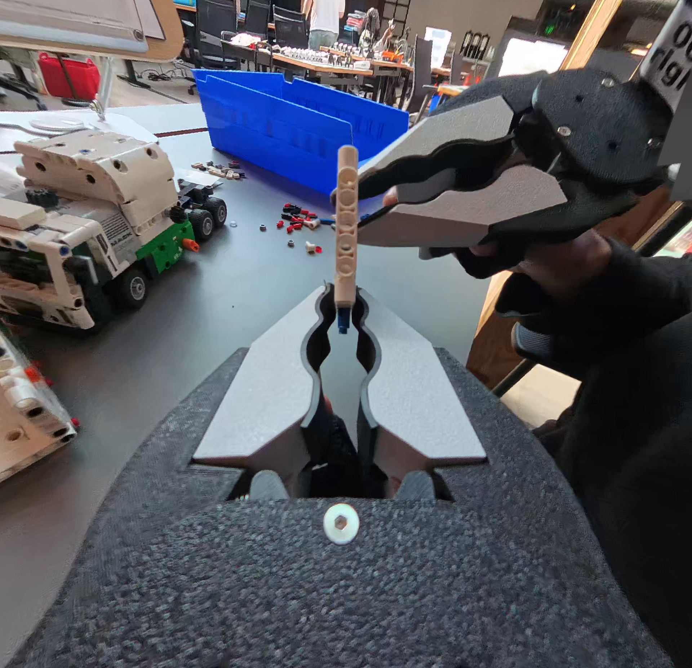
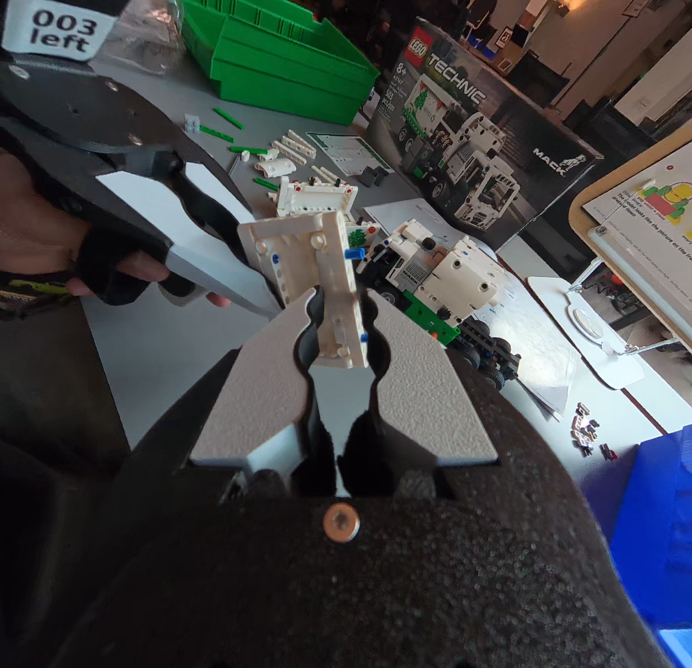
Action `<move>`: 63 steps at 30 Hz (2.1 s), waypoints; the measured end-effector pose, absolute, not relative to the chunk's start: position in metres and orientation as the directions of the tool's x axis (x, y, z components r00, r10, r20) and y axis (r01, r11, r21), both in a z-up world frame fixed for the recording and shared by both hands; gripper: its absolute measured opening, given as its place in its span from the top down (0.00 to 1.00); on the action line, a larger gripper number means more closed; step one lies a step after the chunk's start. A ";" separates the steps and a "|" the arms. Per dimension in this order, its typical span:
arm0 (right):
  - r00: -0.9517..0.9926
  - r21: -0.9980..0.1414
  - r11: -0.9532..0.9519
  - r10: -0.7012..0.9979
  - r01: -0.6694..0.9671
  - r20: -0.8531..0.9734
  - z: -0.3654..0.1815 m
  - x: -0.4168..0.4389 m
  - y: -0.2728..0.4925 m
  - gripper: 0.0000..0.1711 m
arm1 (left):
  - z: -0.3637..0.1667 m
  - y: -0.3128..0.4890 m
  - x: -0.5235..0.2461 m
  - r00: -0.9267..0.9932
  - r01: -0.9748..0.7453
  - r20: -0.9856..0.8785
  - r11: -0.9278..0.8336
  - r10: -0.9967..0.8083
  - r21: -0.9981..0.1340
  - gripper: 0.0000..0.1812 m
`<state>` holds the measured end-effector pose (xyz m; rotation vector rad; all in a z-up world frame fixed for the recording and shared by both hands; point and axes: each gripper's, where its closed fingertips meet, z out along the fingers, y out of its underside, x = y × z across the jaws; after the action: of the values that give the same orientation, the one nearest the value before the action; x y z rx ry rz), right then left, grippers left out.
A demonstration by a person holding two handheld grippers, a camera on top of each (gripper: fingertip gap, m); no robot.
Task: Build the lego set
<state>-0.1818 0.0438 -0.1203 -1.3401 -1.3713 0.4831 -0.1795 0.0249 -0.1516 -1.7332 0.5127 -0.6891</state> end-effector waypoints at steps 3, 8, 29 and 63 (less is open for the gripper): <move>0.273 -0.876 0.274 0.876 0.398 0.398 -0.116 -0.172 0.053 0.88 | -0.145 0.024 -0.184 0.701 0.094 0.260 -0.275 -0.664 -0.957 0.97; 0.220 -0.861 0.294 0.886 0.416 0.409 -0.126 -0.171 0.050 0.85 | -0.140 0.019 -0.184 0.606 0.218 0.406 -0.348 -0.684 -0.912 0.97; 0.223 -0.863 0.243 0.902 0.443 0.369 -0.131 -0.167 0.057 0.89 | -0.150 0.031 -0.194 0.596 0.291 0.529 -0.452 -0.604 -0.843 0.97; -0.071 -0.439 0.826 0.491 0.354 0.868 -0.163 -0.160 0.026 0.96 | -0.157 0.010 -0.207 0.520 0.185 0.561 -0.556 -0.644 -0.810 0.70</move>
<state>-0.1604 0.0260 -0.1633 -0.6668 -1.6796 0.1285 -0.2065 0.0100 -0.1569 -1.8567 0.3791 -1.1524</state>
